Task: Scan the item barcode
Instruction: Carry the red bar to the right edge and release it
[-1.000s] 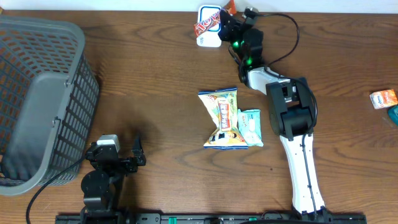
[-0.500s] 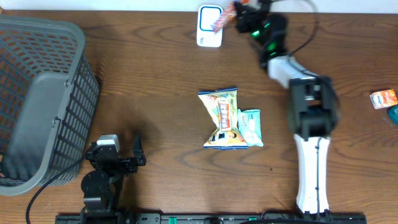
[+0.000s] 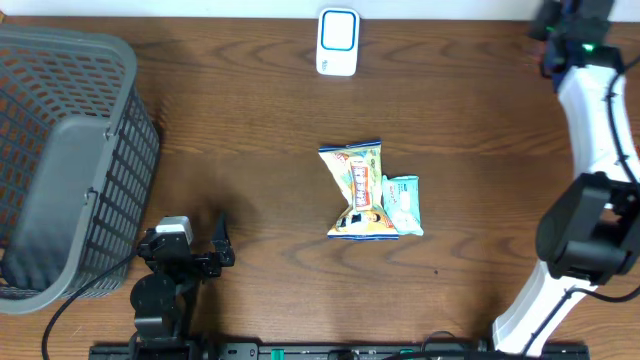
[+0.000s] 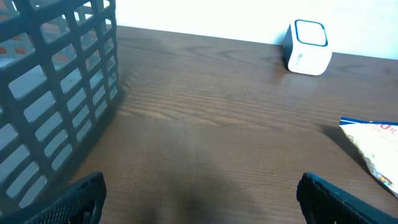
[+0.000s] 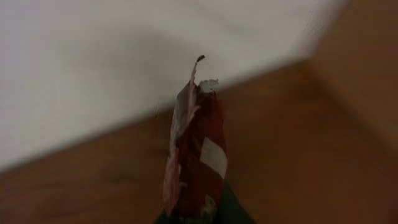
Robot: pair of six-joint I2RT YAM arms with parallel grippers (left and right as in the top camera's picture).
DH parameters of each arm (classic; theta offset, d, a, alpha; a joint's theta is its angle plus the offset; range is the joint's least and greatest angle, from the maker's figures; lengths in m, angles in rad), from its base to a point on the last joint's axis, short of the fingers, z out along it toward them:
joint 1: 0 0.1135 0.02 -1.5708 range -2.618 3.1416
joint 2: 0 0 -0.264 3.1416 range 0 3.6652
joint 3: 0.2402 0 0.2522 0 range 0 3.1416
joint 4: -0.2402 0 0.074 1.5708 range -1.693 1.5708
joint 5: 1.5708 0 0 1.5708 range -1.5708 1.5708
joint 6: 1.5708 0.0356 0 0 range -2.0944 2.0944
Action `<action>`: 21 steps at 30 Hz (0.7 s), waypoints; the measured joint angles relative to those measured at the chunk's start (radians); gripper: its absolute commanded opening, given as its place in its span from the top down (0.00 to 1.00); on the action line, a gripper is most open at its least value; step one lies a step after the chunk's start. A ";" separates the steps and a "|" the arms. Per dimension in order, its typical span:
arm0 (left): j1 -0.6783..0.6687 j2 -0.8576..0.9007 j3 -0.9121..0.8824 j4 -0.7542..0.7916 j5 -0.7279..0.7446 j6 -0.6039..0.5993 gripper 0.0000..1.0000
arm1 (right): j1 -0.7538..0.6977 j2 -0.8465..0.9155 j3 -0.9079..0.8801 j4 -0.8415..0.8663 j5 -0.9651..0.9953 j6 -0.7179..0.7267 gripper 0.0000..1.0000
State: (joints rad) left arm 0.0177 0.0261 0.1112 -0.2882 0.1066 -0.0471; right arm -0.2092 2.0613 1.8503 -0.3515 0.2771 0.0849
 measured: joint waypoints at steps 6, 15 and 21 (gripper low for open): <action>0.000 0.000 0.000 0.000 0.000 0.000 0.02 | -0.158 0.057 0.000 -0.110 0.178 -0.092 0.99; 0.000 0.000 0.000 0.000 0.000 0.000 0.02 | -0.315 0.150 0.000 -0.176 0.174 -0.100 0.77; 0.000 0.000 0.000 0.000 0.000 0.000 0.02 | -0.352 0.150 0.000 -0.198 0.153 -0.099 0.01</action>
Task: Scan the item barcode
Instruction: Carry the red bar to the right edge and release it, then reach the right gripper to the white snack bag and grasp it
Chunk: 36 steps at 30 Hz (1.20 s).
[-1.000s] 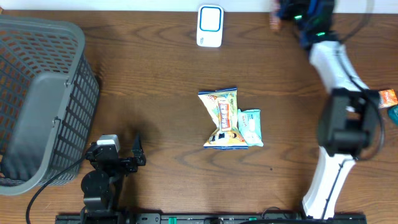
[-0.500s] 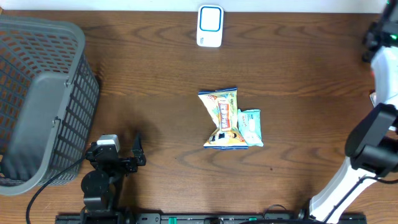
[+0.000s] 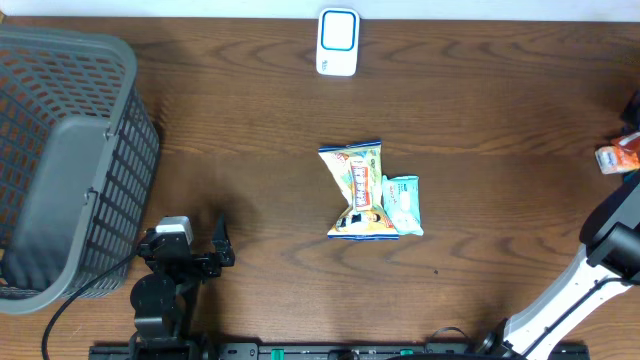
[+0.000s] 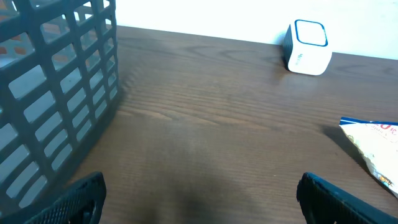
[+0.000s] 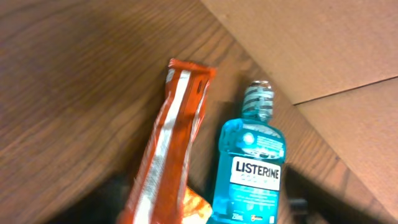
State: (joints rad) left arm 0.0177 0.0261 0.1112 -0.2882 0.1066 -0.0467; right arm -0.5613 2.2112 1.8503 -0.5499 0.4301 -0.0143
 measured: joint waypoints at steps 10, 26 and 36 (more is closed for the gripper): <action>0.000 0.000 0.000 0.000 0.000 0.000 0.02 | 0.039 -0.224 -0.007 -0.020 -0.589 0.161 0.01; 0.000 0.000 0.000 0.000 0.000 0.000 0.02 | 0.675 -0.328 0.004 -0.453 -1.132 0.364 0.01; 0.000 0.000 0.000 0.000 0.000 0.000 0.02 | 1.123 -0.211 0.002 -0.641 -0.585 0.321 0.02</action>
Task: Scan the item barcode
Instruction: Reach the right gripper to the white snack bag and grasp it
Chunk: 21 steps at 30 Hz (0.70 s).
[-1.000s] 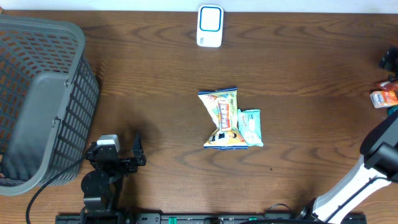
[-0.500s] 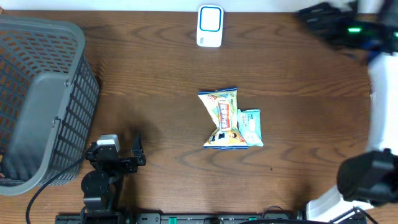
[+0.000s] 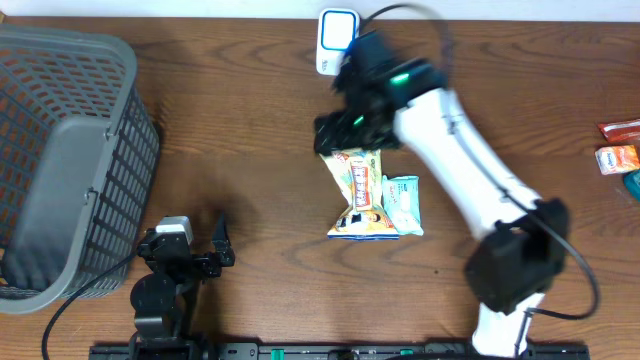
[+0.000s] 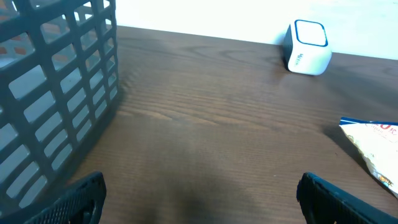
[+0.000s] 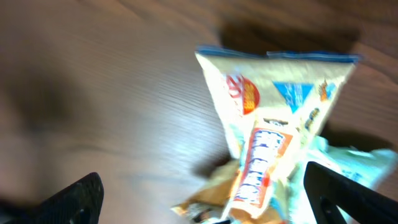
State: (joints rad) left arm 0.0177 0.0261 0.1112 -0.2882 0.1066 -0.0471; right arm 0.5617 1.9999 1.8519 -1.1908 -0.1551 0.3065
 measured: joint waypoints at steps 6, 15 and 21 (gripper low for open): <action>0.000 0.000 0.000 0.000 0.000 0.000 0.02 | 0.171 0.125 0.000 -0.040 0.362 0.034 0.03; 0.000 0.000 0.000 0.000 0.000 0.000 0.02 | 0.241 0.312 -0.002 -0.201 0.637 0.173 0.37; 0.000 0.000 0.000 0.000 0.000 0.000 0.02 | 0.239 0.360 -0.002 -0.256 0.635 0.275 0.82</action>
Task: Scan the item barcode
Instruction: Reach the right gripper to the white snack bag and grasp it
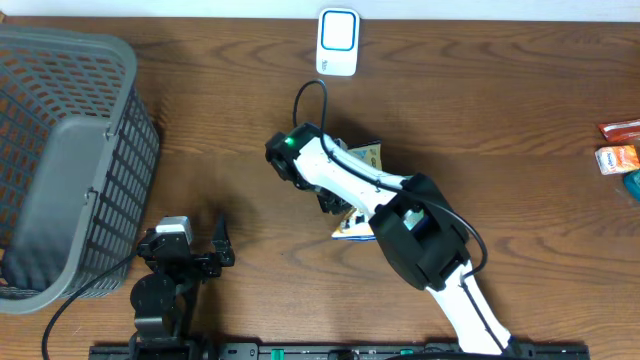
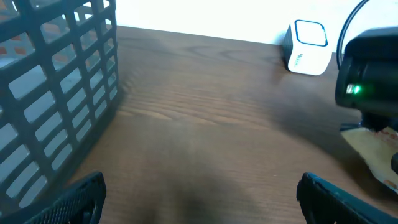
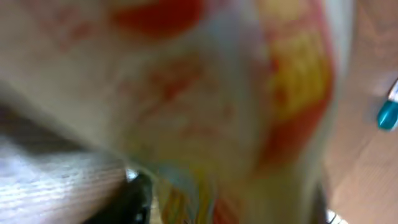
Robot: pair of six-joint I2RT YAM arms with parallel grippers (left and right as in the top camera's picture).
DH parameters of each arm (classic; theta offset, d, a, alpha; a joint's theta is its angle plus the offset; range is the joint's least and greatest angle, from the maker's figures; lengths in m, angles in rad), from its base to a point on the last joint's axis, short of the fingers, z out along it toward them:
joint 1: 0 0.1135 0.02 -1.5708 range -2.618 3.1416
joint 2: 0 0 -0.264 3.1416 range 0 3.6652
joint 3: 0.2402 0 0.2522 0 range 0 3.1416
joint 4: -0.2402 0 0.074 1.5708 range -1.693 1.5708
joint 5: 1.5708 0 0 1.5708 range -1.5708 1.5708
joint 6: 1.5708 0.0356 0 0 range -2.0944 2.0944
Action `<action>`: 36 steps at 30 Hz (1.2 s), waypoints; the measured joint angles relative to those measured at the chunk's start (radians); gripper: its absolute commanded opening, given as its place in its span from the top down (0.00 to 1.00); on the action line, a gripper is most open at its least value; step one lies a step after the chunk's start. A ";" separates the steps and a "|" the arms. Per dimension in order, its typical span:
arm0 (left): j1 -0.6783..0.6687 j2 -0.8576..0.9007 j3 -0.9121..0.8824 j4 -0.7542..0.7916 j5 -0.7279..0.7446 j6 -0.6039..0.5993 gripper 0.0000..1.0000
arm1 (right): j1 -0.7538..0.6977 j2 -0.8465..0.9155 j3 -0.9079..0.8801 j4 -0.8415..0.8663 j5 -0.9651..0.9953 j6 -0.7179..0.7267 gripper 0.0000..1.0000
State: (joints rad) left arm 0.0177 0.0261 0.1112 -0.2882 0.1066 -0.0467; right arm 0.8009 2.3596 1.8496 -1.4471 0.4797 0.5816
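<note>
A yellow-and-blue snack bag [image 1: 367, 155] lies mid-table, mostly covered by my right arm. The white scanner [image 1: 338, 42] stands at the back edge, also visible in the left wrist view as scanner [image 2: 308, 46]. My right gripper [image 1: 335, 200] is down on the bag. In the right wrist view the bag [image 3: 205, 93] fills the blurred frame and reaches between the dark fingers [image 3: 134, 193], whose spacing is unclear. My left gripper [image 2: 199, 205] rests open at the front left, nothing between its fingers; it sees the bag's edge [image 2: 379, 146].
A grey mesh basket [image 1: 60, 160] fills the left side. Orange packets [image 1: 618, 158] and a blue bottle tip [image 1: 634, 185] lie at the right edge. The right arm [image 1: 420, 230] stretches from the front across the middle.
My right gripper was open above the bag's far end, near the scanner. Now it is down at the bag, which fills its blurred view. The left arm has not moved.
My right gripper first held a red-orange packet near the back right corner. Then that packet lay at the right edge beside a mouthwash bottle. Later the gripper hung open over the snack bag, and now it is down on the bag.
</note>
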 measured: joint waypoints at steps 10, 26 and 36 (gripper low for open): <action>0.000 0.000 0.000 0.000 0.000 0.000 0.02 | -0.002 0.006 0.018 -0.004 -0.022 -0.027 0.99; 0.000 0.000 0.000 0.000 0.000 0.000 0.02 | -0.359 -0.035 0.153 -0.251 -1.374 -1.149 0.99; 0.000 0.000 0.000 0.000 0.000 0.000 0.02 | -0.431 -0.035 0.149 -0.253 -1.714 -1.460 0.99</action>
State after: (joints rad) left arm 0.0181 0.0261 0.1112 -0.2882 0.1066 -0.0471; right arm 0.3698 2.3249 1.9984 -1.7004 -1.2346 -0.8783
